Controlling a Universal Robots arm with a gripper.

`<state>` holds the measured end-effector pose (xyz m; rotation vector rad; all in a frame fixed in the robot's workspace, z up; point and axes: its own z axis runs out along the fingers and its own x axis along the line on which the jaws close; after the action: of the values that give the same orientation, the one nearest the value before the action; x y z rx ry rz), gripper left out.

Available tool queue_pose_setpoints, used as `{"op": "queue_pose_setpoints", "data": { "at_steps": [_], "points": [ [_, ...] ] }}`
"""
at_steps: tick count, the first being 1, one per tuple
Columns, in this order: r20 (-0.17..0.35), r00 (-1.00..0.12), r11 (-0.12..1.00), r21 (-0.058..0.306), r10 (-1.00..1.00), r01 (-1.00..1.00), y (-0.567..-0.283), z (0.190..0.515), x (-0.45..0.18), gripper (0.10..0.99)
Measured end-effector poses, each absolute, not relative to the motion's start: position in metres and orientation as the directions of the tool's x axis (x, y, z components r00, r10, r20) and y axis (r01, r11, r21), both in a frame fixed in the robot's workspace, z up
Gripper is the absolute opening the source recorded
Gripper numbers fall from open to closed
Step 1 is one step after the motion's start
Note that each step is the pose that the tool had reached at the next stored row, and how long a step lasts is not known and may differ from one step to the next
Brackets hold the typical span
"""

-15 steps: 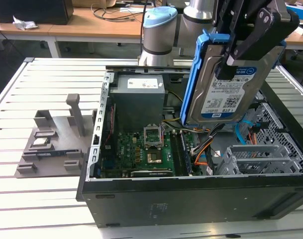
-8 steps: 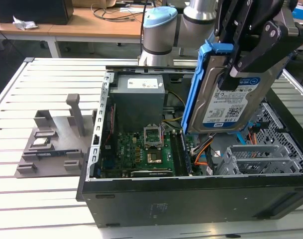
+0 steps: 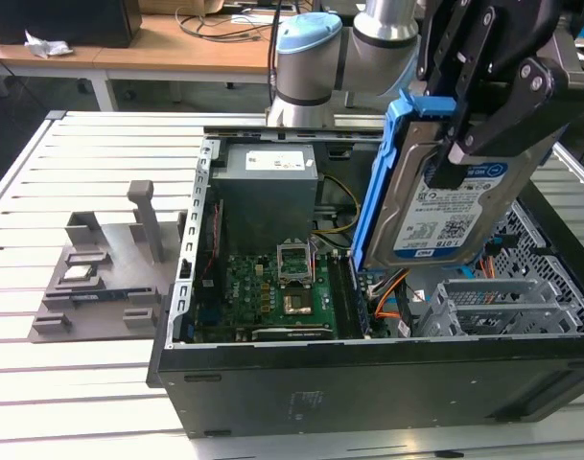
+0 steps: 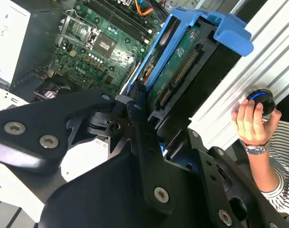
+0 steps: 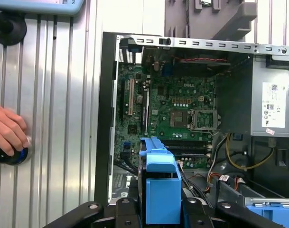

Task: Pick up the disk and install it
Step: 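Pick up the disk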

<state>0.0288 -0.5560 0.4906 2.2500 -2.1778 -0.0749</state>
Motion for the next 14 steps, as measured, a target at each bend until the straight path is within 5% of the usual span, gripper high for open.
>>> {"op": "queue_pose_setpoints", "data": {
  "at_steps": [14],
  "points": [
    [-0.022,-0.022,0.021,0.04,-1.0,-0.999,-0.565,0.482,0.04,0.369]
  ]
}}
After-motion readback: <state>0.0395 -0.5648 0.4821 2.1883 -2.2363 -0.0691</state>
